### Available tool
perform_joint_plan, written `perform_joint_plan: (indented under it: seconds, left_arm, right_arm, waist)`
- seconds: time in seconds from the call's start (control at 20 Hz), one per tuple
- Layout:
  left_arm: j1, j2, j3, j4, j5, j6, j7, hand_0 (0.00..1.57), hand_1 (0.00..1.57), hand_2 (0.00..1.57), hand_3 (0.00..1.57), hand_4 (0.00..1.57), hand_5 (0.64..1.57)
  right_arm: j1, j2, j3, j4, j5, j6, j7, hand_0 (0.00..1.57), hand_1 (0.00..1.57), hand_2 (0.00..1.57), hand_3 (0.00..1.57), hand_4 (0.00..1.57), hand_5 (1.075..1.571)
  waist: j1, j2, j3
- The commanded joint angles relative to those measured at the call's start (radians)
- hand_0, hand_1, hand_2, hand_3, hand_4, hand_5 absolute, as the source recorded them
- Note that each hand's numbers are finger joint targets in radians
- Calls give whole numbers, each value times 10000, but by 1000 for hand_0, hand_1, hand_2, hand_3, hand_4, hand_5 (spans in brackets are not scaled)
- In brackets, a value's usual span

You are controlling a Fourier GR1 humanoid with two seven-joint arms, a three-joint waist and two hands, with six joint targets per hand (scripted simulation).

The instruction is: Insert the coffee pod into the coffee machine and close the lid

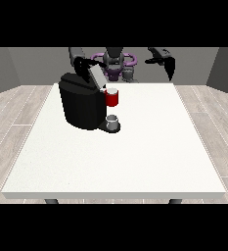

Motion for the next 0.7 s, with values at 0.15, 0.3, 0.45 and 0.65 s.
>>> perform_joint_plan:
  seconds: [0.15, 0.3, 0.45, 0.65]
  left_arm:
    - [-154, -328, -368, -290, -110, 568, 620, 0, 0, 0, 0, 0, 1571]
    - [-277, 147, -65, -163, 211, 170, 321, 0, 0, 0, 0, 131, 1571]
    - [-309, 64, -61, 266, -25, 587, 75, 0, 0, 0, 0, 192, 1571]
    - [-398, 202, 134, 792, 222, 461, -86, 0, 0, 0, 0, 121, 1571]
  right_arm:
    - [-682, 59, -21, 813, 119, 67, 70, 0, 0, 0, 0, 0, 1571]
    - [-855, 140, 79, 888, 269, -12, 9, 0, 0, 0, 0, 0, 1571]
    - [-1033, 263, 300, 823, 473, -54, 104, 0, 0, 0, 0, 77, 1571]
    - [-1353, 772, 793, 529, 733, -175, 727, 0, 0, 0, 0, 214, 1571]
  waist:
    - [220, 184, 63]
    - [266, 324, 62]
    - [9, 331, 61]
    - [-199, 27, 58]
